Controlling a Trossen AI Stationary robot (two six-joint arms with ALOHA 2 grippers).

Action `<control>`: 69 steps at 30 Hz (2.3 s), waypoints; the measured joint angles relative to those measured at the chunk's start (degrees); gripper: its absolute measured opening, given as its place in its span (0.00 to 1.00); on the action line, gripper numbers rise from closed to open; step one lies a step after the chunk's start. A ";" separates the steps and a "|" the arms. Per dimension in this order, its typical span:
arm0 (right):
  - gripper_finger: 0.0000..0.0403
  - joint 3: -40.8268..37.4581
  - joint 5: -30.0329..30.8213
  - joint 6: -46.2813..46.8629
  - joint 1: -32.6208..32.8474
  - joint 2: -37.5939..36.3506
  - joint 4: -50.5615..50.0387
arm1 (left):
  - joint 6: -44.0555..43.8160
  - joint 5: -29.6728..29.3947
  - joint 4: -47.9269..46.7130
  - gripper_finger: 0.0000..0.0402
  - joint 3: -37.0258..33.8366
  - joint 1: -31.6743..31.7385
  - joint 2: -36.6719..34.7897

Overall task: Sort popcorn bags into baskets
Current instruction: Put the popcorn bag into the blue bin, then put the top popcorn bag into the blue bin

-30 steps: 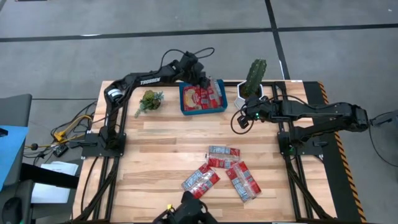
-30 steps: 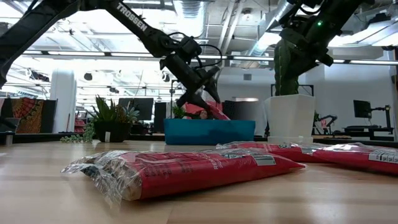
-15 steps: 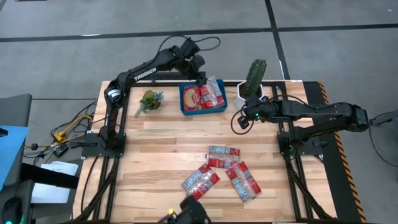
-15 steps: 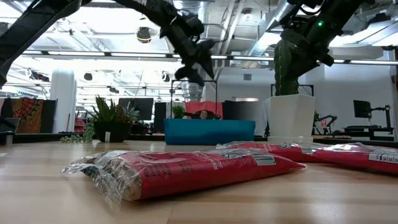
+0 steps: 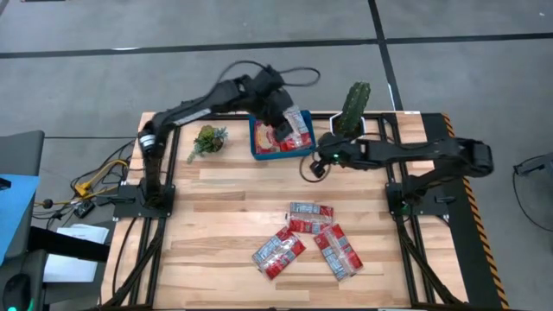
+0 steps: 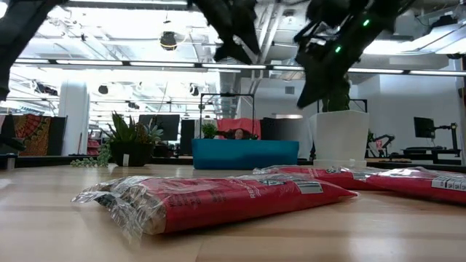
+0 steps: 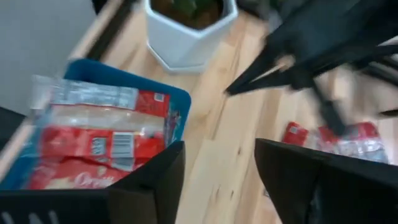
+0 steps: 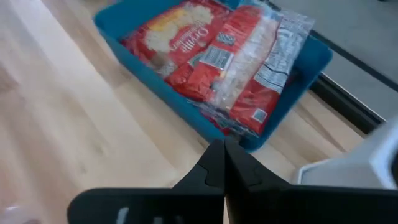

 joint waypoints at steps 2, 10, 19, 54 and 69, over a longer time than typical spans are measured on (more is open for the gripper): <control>0.03 0.28 0.01 -1.52 -1.08 3.43 2.55 | -0.34 -1.16 -1.27 0.40 0.00 0.18 -3.54; 0.03 9.83 0.13 -9.99 -6.54 16.40 3.99 | -0.83 -12.04 -2.44 0.30 -0.16 -1.30 -15.83; 0.05 21.49 2.97 -15.83 -12.17 26.50 1.57 | -1.69 -19.46 -5.43 0.28 -0.24 -3.47 -22.10; 0.07 24.16 -3.21 -6.47 -6.03 7.70 -24.78 | -11.78 -13.62 -9.32 0.28 -18.15 -14.46 -25.52; 0.07 11.36 -12.27 13.73 6.91 -10.22 -36.19 | -41.65 -11.87 53.35 0.46 -67.33 -27.66 -25.55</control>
